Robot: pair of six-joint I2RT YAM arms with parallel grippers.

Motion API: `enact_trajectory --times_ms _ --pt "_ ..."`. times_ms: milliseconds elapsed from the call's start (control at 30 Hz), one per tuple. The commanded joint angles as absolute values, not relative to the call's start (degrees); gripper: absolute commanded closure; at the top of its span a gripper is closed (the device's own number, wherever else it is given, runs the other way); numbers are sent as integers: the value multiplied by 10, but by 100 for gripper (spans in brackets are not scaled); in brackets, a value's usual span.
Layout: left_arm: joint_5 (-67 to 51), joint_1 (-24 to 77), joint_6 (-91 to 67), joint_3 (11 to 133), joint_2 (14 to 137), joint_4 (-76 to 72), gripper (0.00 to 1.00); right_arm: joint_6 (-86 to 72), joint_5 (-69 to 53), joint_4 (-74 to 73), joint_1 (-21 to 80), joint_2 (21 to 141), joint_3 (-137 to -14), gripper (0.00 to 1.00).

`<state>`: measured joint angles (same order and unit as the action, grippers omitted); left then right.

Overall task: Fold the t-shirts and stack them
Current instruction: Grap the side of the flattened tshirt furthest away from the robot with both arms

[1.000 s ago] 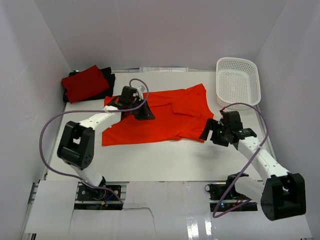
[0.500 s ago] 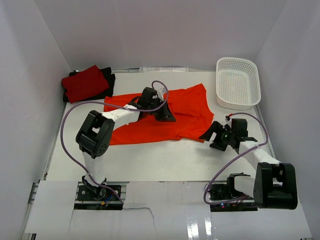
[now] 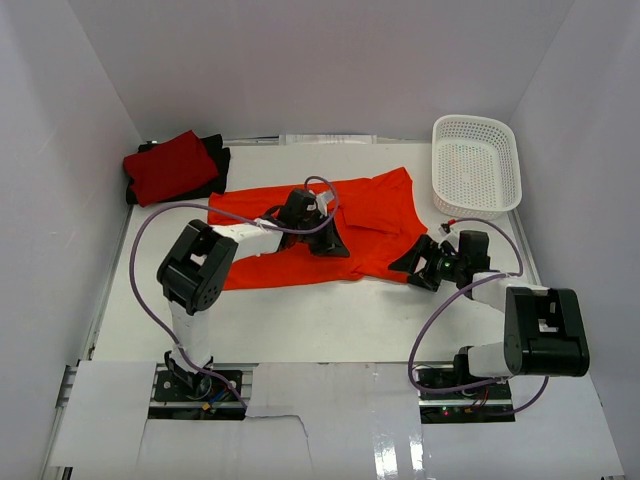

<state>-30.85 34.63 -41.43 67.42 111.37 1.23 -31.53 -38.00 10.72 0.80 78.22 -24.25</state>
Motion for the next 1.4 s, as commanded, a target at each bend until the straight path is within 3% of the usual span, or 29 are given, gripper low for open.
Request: enact_trajectory --times_ms 0,267,400,533,767,1033,1167,1267,1333,1367 --pt "-301 348 -416 658 1118 -15 81 -291 -383 113 7 807 -243 8" --pt "-306 349 -410 659 1156 -22 82 -272 -403 113 10 798 -236 24" --pt "-309 350 -410 658 1159 -25 82 -272 -428 105 10 810 -251 69" --pt "-304 350 -408 657 1153 -23 82 -300 -460 88 10 804 -268 91" --pt "-305 350 -406 660 1151 -18 82 -410 -513 51 7 798 -337 92" --pt "-301 351 -403 659 1143 -13 82 -569 -556 236 7 918 -494 92" --pt "-301 351 -404 662 1140 -12 82 -586 -545 333 7 1017 -544 65" --pt "-301 352 -404 663 1139 -11 82 -597 -519 413 6 1058 -551 66" --pt "-301 352 -404 663 1137 -11 82 -569 -492 425 7 1060 -556 76" --pt "-301 353 -405 663 1137 -10 82 -548 -487 378 7 1059 -580 76"
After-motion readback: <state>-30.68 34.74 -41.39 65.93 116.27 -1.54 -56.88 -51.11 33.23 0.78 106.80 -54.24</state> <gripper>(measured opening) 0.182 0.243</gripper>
